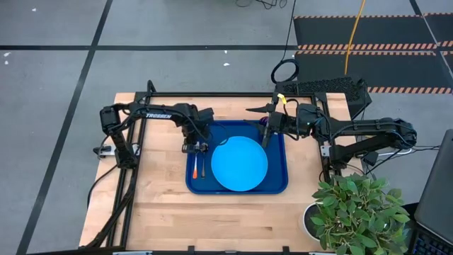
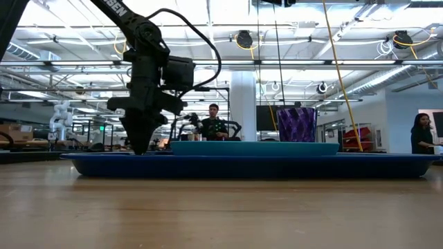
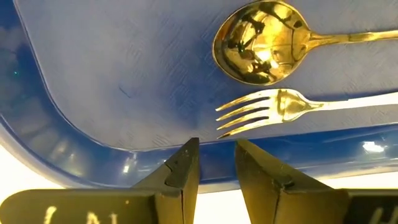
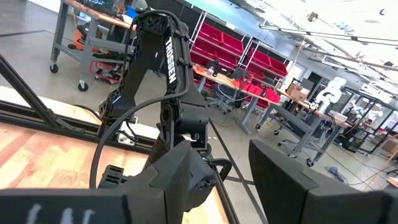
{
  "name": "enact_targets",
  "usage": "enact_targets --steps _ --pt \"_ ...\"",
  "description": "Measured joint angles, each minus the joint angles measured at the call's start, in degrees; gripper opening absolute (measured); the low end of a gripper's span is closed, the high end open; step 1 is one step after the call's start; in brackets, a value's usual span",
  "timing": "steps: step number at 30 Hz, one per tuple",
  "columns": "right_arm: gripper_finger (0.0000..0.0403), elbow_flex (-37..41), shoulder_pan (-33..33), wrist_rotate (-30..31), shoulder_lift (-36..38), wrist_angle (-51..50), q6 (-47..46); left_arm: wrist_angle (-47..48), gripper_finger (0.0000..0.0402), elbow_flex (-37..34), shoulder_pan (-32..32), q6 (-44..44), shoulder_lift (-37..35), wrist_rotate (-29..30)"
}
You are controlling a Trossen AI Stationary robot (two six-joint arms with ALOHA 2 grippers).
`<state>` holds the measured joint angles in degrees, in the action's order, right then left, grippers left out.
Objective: Pick and place plate/cup/fork/spoon on tray
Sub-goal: Adjust the blue fork and black spoon on the blue serving tray
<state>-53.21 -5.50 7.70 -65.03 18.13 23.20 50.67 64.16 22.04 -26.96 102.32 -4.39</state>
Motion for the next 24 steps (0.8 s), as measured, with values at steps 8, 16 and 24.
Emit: enact_targets --steps 8,16,24 --pt "0.0157 0.0 0.0 0.0 0.0 0.0 0.0 0.6 0.0104 4.5 0.0 -0.9 0.0 2.5" --pt "0.0157 0.0 0.0 0.0 0.2 -1.2 0.0 3.5 0.0104 6.8 -2.9 2.4 0.0 -0.1" --pt "0.0157 0.0 0.0 0.0 0.8 -1.3 -0.1 4.3 0.0104 6.7 -11.4 5.6 0.0 0.0"
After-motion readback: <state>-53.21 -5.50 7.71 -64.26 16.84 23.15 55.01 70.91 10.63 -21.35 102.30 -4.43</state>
